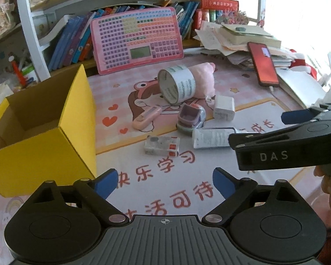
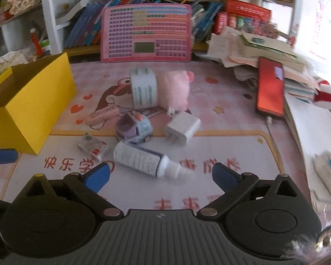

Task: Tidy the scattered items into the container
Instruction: 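Grasp the white-and-red card with the left gripper while the right gripper grasps the white bottle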

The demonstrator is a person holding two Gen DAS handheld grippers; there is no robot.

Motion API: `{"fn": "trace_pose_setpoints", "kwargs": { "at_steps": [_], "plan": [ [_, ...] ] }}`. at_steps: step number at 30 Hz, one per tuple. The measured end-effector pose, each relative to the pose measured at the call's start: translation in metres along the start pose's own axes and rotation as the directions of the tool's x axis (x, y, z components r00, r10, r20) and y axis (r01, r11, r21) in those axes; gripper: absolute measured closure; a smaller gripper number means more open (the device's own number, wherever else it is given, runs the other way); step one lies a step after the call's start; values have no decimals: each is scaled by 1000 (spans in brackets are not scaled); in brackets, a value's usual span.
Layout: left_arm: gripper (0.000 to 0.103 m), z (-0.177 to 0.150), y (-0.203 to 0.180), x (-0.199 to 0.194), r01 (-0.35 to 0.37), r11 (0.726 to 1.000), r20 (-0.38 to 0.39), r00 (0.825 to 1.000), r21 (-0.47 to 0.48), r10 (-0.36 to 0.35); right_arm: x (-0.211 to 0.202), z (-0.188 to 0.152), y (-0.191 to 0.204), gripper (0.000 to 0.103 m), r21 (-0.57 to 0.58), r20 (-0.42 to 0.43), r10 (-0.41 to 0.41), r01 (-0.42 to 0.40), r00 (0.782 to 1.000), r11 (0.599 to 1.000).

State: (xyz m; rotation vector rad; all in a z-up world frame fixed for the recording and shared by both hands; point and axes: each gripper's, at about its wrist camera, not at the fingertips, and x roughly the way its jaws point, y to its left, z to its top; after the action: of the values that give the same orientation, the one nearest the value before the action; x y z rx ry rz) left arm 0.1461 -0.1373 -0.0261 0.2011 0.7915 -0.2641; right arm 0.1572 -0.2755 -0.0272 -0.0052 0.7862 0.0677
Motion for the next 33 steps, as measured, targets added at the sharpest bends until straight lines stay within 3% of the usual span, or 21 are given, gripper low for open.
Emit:
{"fn": "trace_pose_setpoints", "kwargs": {
  "at_steps": [3, 5, 12, 16, 22, 27, 33],
  "plan": [
    [17, 6, 0, 10, -28, 1000, -17, 999, -13, 28, 13, 12, 5, 15, -38, -6, 42, -42, 999, 998],
    [21, 10, 1, 17, -39, 999, -33, 999, -17, 39, 22, 19, 10, 17, -75, -16, 66, -67, 998, 995],
    [25, 19, -4, 45, -74, 997, -89, 993, 22, 76, 57, 29, 21, 36, -172, -97, 145, -160, 985, 972],
    [28, 22, -5, 59, -66, 998, -115, 991, 25, 68, 75, 27, 12, 43, -142, -165, 171, -195, 971, 970],
    [28, 29, -5, 82, -58, 998, -142, 988, -16, 55, 73, 24, -14, 61, -104, -183, 181, -203, 966, 974],
    [29, 38, -5, 99, -63, 997, -139, 989, -40, 57, 70, 18, -34, 65, -84, -196, 165, -184, 967, 979],
    [36, 40, 1, 115, -70, 995, -171, 984, -76, 56, 75, 19, -37, 64, -103, -200, 173, -196, 964, 975]
  ]
}}
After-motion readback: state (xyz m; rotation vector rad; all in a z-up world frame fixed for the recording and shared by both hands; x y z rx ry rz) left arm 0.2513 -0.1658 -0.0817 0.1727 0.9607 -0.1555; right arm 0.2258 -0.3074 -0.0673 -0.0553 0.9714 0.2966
